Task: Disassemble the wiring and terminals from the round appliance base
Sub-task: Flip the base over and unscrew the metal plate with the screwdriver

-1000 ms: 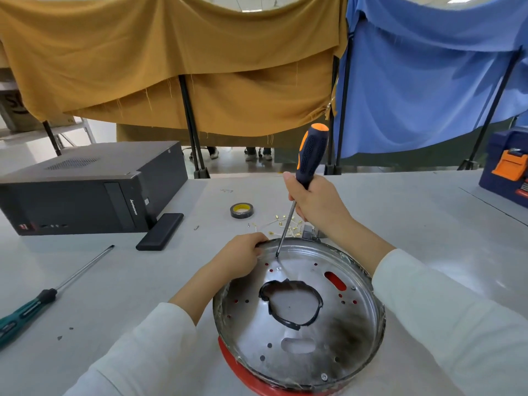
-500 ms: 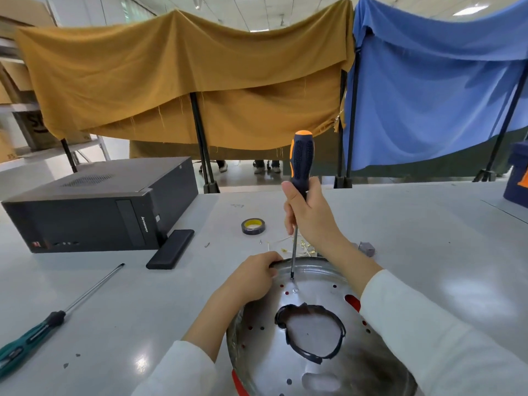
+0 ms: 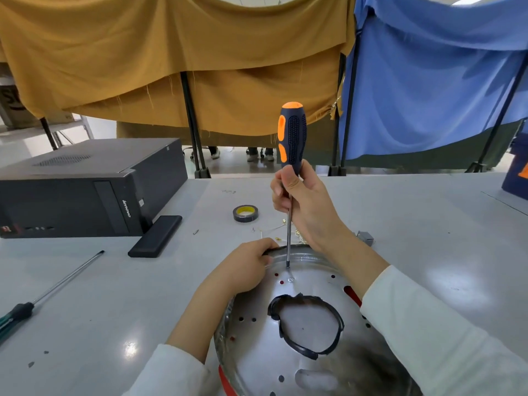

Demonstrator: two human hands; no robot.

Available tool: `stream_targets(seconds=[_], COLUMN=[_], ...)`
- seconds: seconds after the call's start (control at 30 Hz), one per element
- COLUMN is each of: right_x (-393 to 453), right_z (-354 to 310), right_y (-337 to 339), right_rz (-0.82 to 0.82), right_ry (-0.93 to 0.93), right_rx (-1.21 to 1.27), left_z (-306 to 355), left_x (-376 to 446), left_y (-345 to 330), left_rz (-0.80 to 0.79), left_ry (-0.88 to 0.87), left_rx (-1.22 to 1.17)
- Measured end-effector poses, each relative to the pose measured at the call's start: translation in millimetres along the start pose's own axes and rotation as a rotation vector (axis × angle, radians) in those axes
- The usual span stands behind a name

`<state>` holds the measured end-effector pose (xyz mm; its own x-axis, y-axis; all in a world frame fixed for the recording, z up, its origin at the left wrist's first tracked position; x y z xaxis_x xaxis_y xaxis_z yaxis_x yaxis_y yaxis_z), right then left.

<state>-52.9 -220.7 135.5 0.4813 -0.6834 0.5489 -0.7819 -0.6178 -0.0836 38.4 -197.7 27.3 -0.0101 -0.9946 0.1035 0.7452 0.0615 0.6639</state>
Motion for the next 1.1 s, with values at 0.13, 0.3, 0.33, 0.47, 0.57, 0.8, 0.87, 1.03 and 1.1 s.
stream_targets(seconds=[0.13, 0.3, 0.33, 0.47, 0.57, 0.8, 0.87, 1.03, 1.1], right_x=[2, 5, 5, 6, 10, 13, 11, 11, 12], right_z=[-4, 0, 0, -1, 3, 4, 4, -10, -13], right_y=[5, 0, -1, 2, 3, 5, 7, 21, 16], right_rz=[0.052, 0.072, 0.072, 0.174, 0.141, -0.049, -0.02, 0.159, 0.146], right_ry=[-0.006, -0.071, -0.084, -0.136, -0.221, -0.255, -0.23, -0.134, -0.128], right_rx=[-0.137, -0.336, -0.33, -0.276, -0.207, -0.092, -0.085, -0.436, -0.501], left_z=[-4, -5, -5, -4, -3, -5, -5, -7, -7], left_x=[0, 0, -1, -2, -2, -1, -1, -2, -2], left_y=[-1, -1, 0, 0, 1, 0, -1, -2, -2], left_rz=[0.008, 0.009, 0.007, -0.002, -0.002, -0.004, -0.007, -0.012, -0.013], left_ry=[-0.005, -0.008, -0.007, -0.005, -0.008, 0.016, 0.024, 0.043, 0.052], left_rx=[0.027, -0.016, -0.023, -0.029, -0.023, -0.004, -0.002, -0.012, -0.014])
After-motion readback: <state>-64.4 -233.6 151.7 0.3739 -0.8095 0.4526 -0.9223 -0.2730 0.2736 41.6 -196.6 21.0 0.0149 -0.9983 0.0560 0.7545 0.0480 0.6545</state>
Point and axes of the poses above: each hand's wrist, its own x-axis towards the middle knuckle, its own y-axis out of the back of the hand, z = x × y, the point moved 8 cm from there along x, towards the middle knuckle, and after that the axes turned 12 degrees about -x, right-handed, at the moved point
